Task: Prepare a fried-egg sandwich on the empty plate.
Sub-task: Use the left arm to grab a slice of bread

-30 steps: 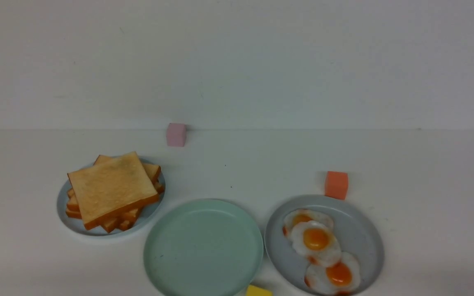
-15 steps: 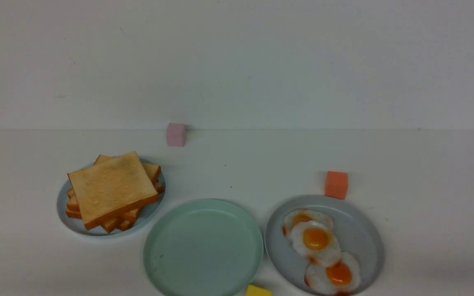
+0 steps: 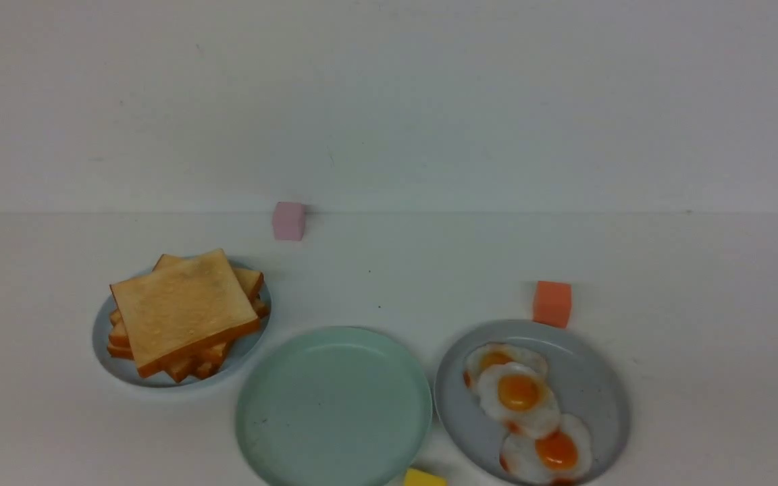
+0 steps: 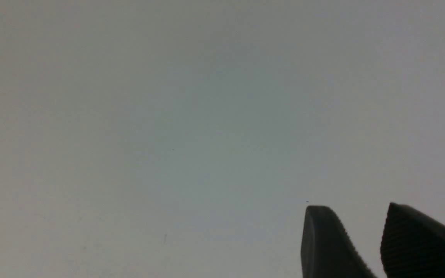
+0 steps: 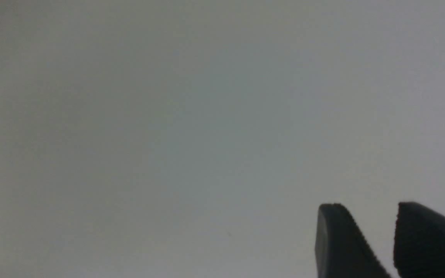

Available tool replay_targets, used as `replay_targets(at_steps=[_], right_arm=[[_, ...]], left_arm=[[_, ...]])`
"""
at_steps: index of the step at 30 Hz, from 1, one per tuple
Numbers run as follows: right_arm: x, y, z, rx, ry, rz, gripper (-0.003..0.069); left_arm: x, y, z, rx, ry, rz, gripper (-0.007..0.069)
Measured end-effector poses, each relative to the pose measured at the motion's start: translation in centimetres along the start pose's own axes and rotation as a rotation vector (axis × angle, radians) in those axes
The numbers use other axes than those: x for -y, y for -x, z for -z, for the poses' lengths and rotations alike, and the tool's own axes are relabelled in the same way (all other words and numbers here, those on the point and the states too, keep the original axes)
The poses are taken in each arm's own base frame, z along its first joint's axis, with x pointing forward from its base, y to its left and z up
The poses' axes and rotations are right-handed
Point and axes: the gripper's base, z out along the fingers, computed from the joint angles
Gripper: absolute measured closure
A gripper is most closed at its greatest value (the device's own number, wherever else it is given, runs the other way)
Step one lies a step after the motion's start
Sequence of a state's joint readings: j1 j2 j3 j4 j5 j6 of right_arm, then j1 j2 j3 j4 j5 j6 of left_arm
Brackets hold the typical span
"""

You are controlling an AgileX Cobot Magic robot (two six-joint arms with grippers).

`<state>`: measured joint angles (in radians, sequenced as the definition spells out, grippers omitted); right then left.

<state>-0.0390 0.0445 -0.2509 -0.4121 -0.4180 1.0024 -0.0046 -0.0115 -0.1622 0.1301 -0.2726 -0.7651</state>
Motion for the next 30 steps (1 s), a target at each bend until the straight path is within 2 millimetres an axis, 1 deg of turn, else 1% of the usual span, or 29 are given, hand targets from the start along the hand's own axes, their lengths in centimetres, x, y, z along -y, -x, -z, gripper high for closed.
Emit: replay_targets(at_steps=[1,2,3,4,5,6,7,8,9,10,12,13,14,15,18,19,21,23,26,29,30], right_arm=[[-0.3,0.5,-0.3,0.004,0.003,0.000,0.0417],[-1.5,2.5,-1.4,0.026,0.022,0.009,0.0417],[-2.2,3.8,-2.4,0.032,0.025,0.019,0.0417],[-2.5,4.3,-2.8,0.033,0.025,0.024,0.0417],[-3.6,6.5,-4.6,0.035,0.018,0.045,0.0417],[-4.1,7.5,-5.7,0.032,0.012,0.053,0.0417],[-4.2,7.7,-5.9,0.030,0.010,0.045,0.0417],[-4.3,8.2,-7.0,0.015,-0.004,0.048,0.0417],[-4.6,9.0,-8.7,-0.009,-0.015,0.061,0.0417],[-4.4,8.9,-9.7,-0.037,-0.024,0.072,0.0417],[-3.5,7.7,-11.5,-0.118,-0.044,0.100,0.0417],[-3.4,7.5,-11.6,-0.133,-0.042,0.123,0.0417],[-2.7,6.2,-12.5,-0.206,-0.044,0.141,0.0417],[-1.8,4.5,-13.5,-0.301,-0.033,0.169,0.0417],[-0.4,0.8,-14.6,-0.532,0.026,0.217,0.0417],[0.2,-0.9,-14.7,-0.637,0.060,0.219,0.0417],[0.9,-2.9,-15.0,-0.755,0.110,0.211,0.0417],[1.5,-4.3,-15.3,-0.818,0.137,0.191,0.0417],[2.0,-4.8,-15.6,-0.831,0.134,0.218,0.0417],[2.8,-3.5,-16.7,-0.744,0.033,0.332,0.0417],[2.8,-3.3,-16.9,-0.733,0.027,0.348,0.0417]], left_arm=[[0.4,0.6,-0.1,0.006,-0.003,0.003,0.0386],[1.5,2.4,-0.7,-0.027,0.041,0.013,0.0386],[2.3,3.6,-1.3,-0.056,0.083,0.014,0.0386],[2.4,4.0,-1.5,-0.083,0.116,0.014,0.0386],[3.3,5.8,-2.8,-0.140,0.196,-0.007,0.0386],[3.7,6.7,-3.8,-0.179,0.250,-0.023,0.0386],[3.8,7.0,-4.2,-0.196,0.271,-0.029,0.0386],[4.0,7.5,-5.0,-0.228,0.313,-0.040,0.0386],[4.0,8.2,-6.7,-0.288,0.389,-0.066,0.0386],[4.0,8.4,-7.7,-0.320,0.422,-0.090,0.0386],[3.6,8.4,-9.1,-0.360,0.458,-0.153,0.0386],[3.5,8.3,-9.3,-0.365,0.461,-0.161,0.0386],[3.3,8.3,-9.8,-0.366,0.462,-0.214,0.0386],[3.2,8.3,-10.3,-0.360,0.454,-0.258,0.0386],[3.1,8.1,-11.0,-0.355,0.447,-0.287,0.0386],[2.9,7.9,-11.2,-0.365,0.454,-0.275,0.0386],[2.5,7.4,-11.3,-0.394,0.480,-0.253,0.0386],[1.9,6.5,-11.0,-0.439,0.520,-0.227,0.0386],[1.0,5.4,-10.6,-0.503,0.578,-0.207,0.0386],[0.7,5.0,-10.4,-0.524,0.598,-0.203,0.0386],[0.7,5.0,-10.4,-0.524,0.598,-0.203,0.0386]])
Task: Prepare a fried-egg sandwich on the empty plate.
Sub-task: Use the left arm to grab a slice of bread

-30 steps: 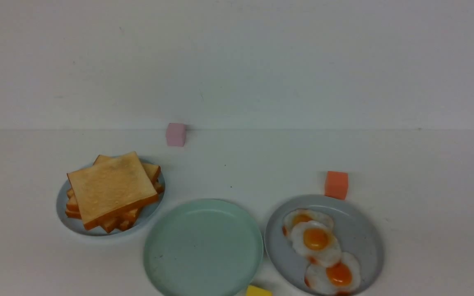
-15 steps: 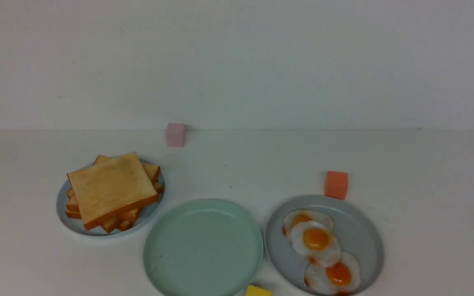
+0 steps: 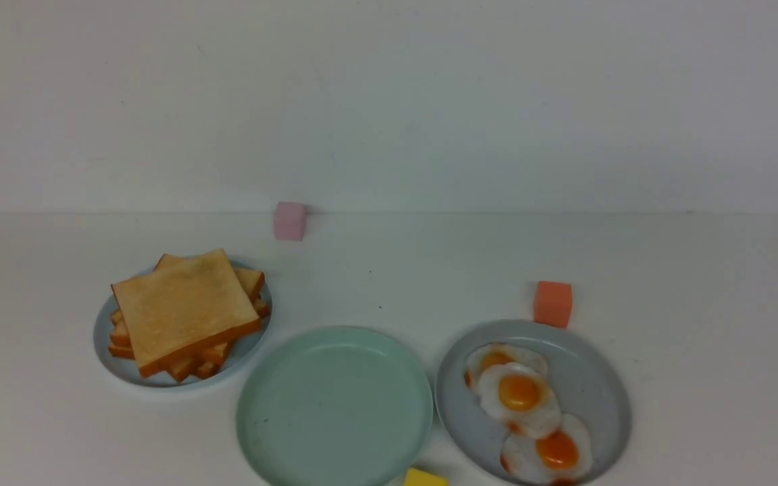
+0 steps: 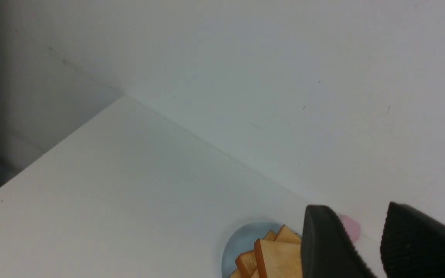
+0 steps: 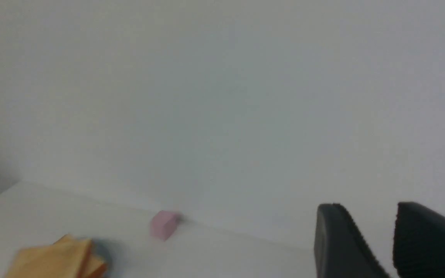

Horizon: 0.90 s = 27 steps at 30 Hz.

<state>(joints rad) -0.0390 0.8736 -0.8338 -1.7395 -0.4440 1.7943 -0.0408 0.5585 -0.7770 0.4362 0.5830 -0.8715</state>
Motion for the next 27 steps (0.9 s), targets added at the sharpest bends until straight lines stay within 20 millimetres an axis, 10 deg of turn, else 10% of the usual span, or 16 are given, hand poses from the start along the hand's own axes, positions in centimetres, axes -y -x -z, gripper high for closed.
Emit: replay_targets(at_steps=[9,15,21,27], right_arm=[[6.1,1.5,0.8,0.080,-0.668,0.078,0.0417],[8.6,-4.6,0.7,-0.351,-0.972,-0.269,0.0417],[6.0,-9.6,-2.4,-0.799,-0.597,-0.460,0.0417],[1.2,-10.0,-4.5,-0.864,-0.137,-0.464,0.0417]], left_arm=[[0.4,0.2,-1.2,0.017,-0.004,-0.055,0.0386],[1.1,-1.2,-4.3,-0.110,0.015,-0.054,0.0386],[2.6,-4.5,-7.8,-0.349,0.025,-0.023,0.0386],[3.5,-9.4,-12.7,-0.730,0.123,-0.084,0.0386]])
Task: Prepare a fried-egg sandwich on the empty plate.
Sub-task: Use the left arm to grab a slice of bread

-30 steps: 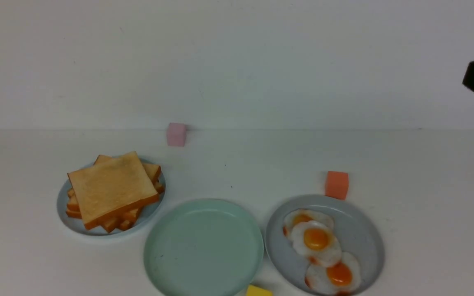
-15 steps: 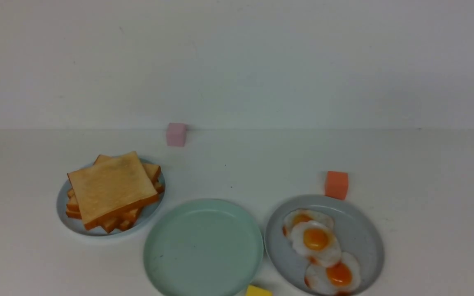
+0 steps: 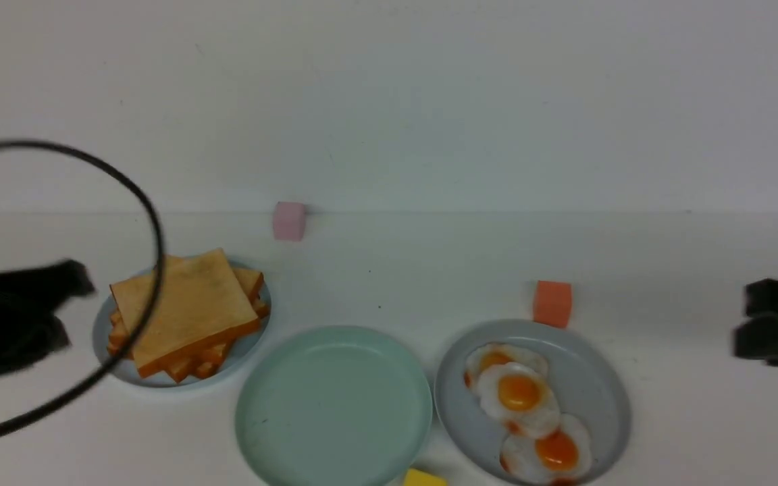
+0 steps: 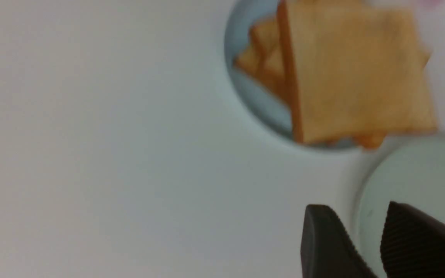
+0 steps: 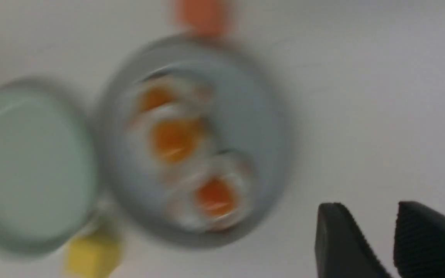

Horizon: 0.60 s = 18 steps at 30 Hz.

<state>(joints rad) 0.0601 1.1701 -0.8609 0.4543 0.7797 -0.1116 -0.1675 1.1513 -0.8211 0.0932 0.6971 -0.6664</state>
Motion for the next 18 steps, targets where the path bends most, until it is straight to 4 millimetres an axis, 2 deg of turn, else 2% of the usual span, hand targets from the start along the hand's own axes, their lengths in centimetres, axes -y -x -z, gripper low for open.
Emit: replay_targets(at_steps=[1,2,3,4,6,9,12,13,15,18], right_arm=[[0.0,0.0,0.0,-0.002,0.000,0.008,0.0417],[-1.7,-0.5,-0.3,-0.020,0.076,0.063,0.0417],[-1.8,-0.5,-0.3,-0.022,0.082,0.072,0.0417],[-3.0,-1.0,-0.5,-0.040,0.122,0.114,0.0414],[-4.1,-1.5,-0.7,-0.060,0.153,0.157,0.0410],[-5.5,-2.2,-0.9,-0.091,0.189,0.215,0.0389],[-6.2,-2.8,-1.0,-0.111,0.203,0.255,0.0355],[-6.2,-2.8,-1.0,-0.113,0.203,0.257,0.0351],[-6.3,-2.9,-1.0,-0.117,0.203,0.264,0.0329],[-6.2,-2.9,-1.0,-0.122,0.201,0.268,0.0320]], left_arm=[[0.0,-0.1,0.0,-0.006,-0.002,-0.004,0.0386],[1.0,0.5,-1.4,-0.074,-0.006,-0.043,0.0386],[1.1,0.6,-1.5,-0.082,-0.011,-0.050,0.0386],[1.9,1.3,-2.4,-0.106,-0.027,-0.075,0.0386],[2.3,2.1,-3.1,-0.117,-0.038,-0.071,0.0386],[1.8,3.6,-4.2,-0.144,-0.040,-0.028,0.0386],[-0.4,4.7,-6.1,-0.208,-0.034,0.059,0.0386],[-0.5,4.7,-6.1,-0.209,-0.037,0.062,0.0386],[-1.4,5.0,-7.6,-0.258,-0.074,0.071,0.0375],[-1.4,5.0,-8.8,-0.274,-0.116,0.046,0.0355]])
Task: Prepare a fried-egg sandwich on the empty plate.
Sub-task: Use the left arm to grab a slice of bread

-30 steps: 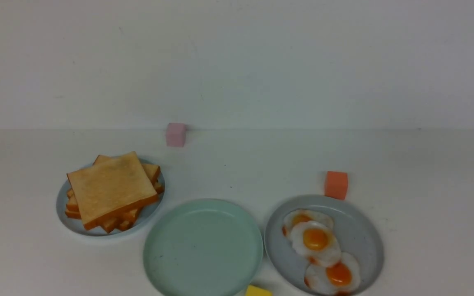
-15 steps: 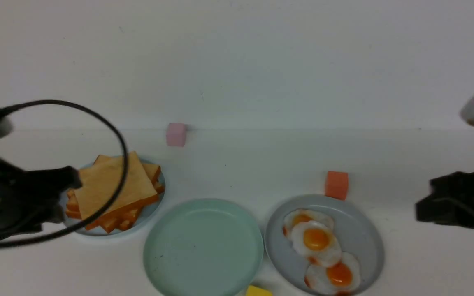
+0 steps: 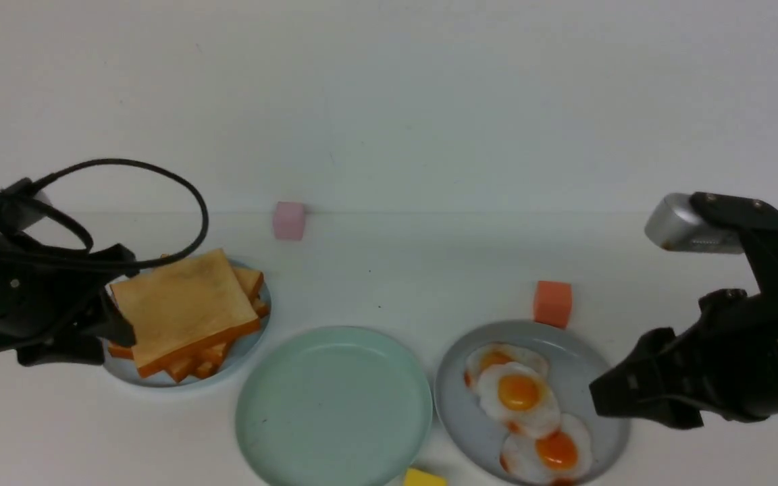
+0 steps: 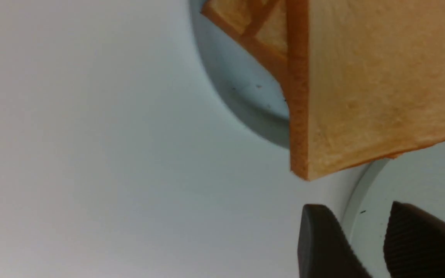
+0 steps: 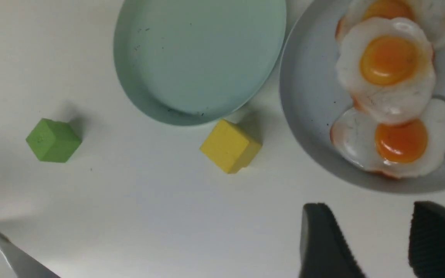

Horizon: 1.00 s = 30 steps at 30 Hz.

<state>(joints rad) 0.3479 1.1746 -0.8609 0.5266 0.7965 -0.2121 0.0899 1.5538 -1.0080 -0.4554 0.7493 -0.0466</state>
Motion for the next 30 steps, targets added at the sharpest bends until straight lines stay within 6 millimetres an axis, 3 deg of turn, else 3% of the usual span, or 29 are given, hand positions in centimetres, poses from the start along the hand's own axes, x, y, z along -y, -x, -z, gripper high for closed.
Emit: replay_targets(at_steps=[8,19,27,30], right_arm=[[0.0,-0.3,0.0,-0.037,0.001,0.006,0.0316],[-0.1,-0.6,0.0,-0.060,0.006,0.009,0.0316],[-0.1,-0.6,0.0,-0.067,0.007,0.009,0.0316],[-0.1,-0.7,0.0,-0.077,0.009,0.009,0.0316]], left_arm=[[-0.8,1.2,-3.3,0.031,0.000,-0.019,0.0267],[-1.2,1.6,-4.5,0.047,0.012,-0.006,0.0282],[-1.3,1.7,-5.2,0.032,0.012,-0.024,0.0544],[-1.2,1.6,-4.6,0.034,0.012,-0.040,0.0599]])
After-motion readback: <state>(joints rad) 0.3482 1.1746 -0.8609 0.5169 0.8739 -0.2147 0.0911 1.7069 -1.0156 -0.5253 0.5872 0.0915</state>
